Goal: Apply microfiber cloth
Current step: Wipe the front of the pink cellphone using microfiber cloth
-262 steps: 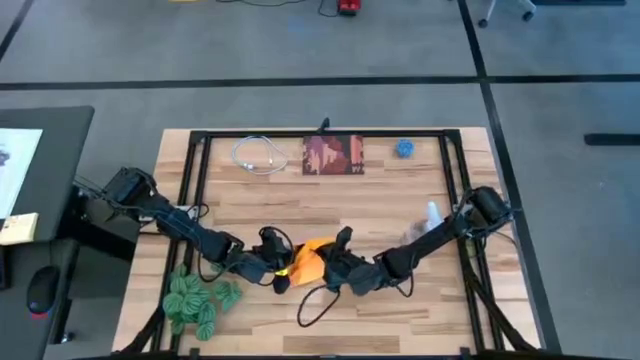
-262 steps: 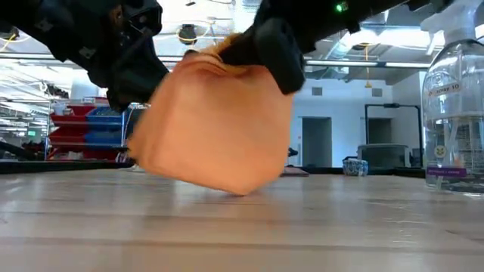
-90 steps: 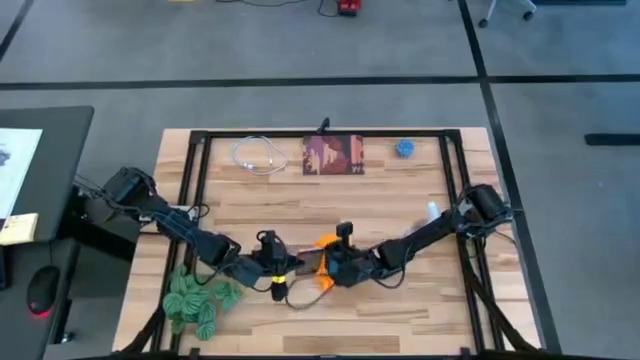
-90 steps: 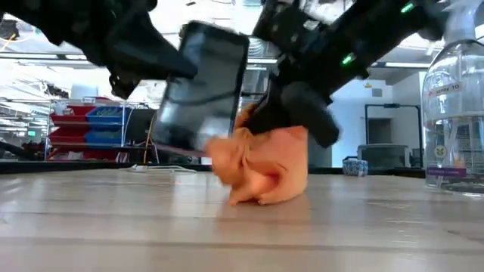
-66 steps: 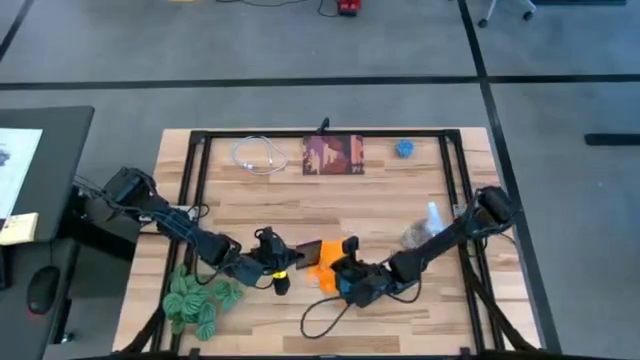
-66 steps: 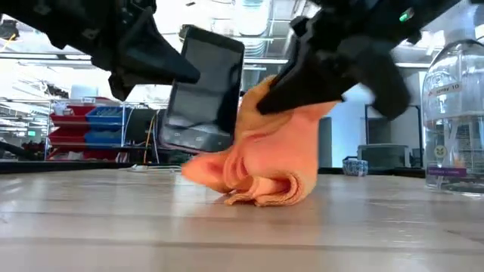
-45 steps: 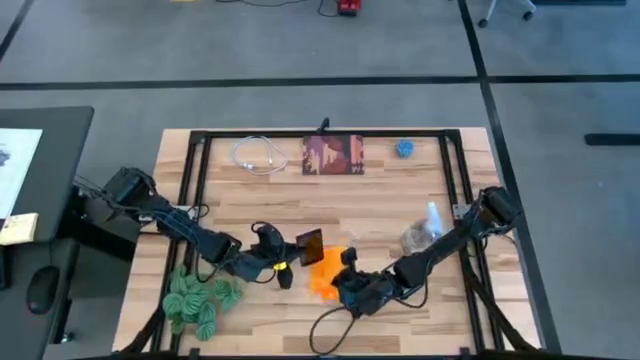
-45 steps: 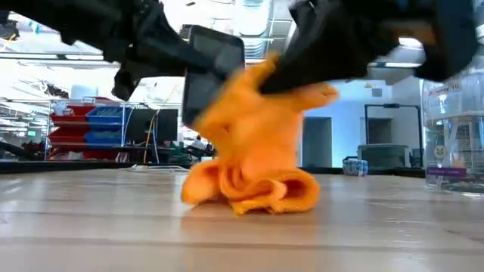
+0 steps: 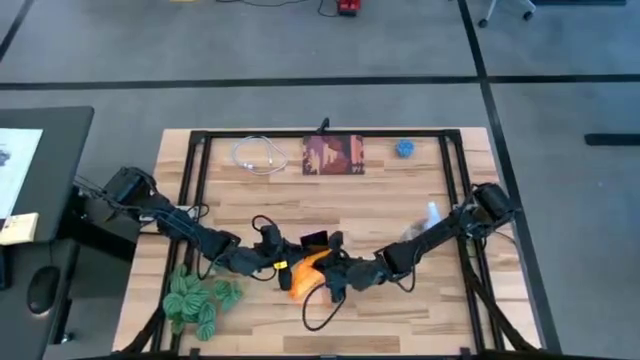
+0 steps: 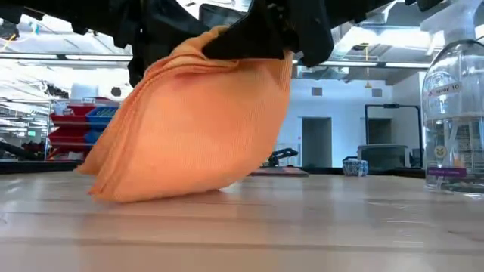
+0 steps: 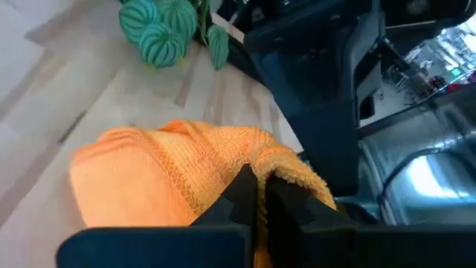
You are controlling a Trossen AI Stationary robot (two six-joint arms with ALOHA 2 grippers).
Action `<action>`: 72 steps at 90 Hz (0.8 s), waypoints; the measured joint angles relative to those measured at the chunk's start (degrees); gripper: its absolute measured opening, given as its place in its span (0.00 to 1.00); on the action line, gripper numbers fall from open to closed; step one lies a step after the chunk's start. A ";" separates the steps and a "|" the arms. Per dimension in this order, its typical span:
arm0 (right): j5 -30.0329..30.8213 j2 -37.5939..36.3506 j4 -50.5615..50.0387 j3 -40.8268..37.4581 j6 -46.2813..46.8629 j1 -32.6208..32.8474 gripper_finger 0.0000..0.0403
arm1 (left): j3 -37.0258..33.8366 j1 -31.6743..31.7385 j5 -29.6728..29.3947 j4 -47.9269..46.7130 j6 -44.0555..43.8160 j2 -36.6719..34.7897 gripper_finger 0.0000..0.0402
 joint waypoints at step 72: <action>0.22 -5.18 -11.85 -0.13 8.77 -1.14 0.00 | 0.13 -1.49 0.44 -2.21 2.29 -0.11 0.02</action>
